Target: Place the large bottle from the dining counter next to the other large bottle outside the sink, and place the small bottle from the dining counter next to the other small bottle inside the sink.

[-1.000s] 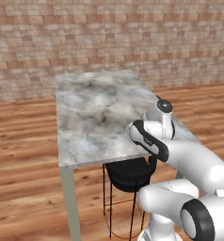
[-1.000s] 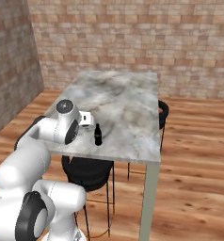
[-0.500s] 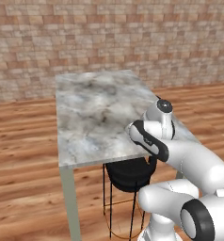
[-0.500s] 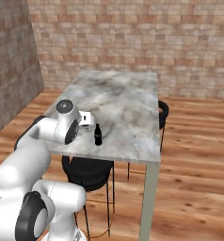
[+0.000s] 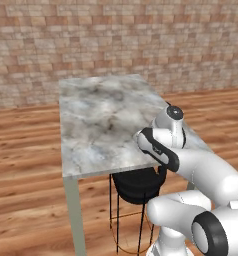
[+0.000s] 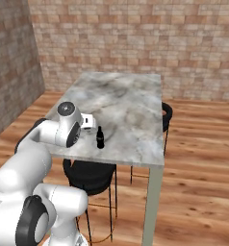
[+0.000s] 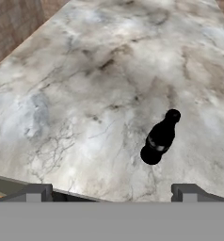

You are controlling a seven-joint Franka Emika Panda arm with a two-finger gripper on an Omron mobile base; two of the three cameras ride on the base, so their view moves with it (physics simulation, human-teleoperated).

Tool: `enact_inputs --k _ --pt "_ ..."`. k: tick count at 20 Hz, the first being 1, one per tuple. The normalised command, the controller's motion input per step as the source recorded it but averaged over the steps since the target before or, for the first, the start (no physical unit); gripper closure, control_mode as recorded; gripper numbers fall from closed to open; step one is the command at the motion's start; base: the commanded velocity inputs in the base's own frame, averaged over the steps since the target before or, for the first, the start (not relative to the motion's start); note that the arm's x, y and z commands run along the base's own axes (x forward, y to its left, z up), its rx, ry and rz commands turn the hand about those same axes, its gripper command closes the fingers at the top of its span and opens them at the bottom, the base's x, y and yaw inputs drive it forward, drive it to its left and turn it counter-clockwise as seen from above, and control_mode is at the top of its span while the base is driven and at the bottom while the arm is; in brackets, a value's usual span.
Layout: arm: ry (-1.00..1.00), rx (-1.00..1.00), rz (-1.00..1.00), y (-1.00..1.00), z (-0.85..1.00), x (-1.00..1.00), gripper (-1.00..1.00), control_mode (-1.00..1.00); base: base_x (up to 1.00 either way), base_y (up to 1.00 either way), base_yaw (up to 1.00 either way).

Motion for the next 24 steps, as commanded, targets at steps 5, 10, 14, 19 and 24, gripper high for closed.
enact_inputs --k 5,10,14,19,24 --pt "0.00 0.00 -0.01 0.00 -0.03 0.00 -1.00 -1.00 0.00 0.00 0.00" --pt "0.00 0.00 -0.05 0.00 -0.06 0.00 -1.00 -1.00 0.00 0.00 0.00" --pt "0.00 0.00 -0.06 -0.01 -0.12 0.00 -1.00 -1.00 0.00 0.00 0.00" --pt "0.00 0.00 -0.04 -0.04 -0.11 0.00 -1.00 -1.00 0.00 0.00 0.00" --pt "0.00 0.00 0.00 -0.15 -0.12 0.04 -1.00 -1.00 0.00 0.00 0.00"
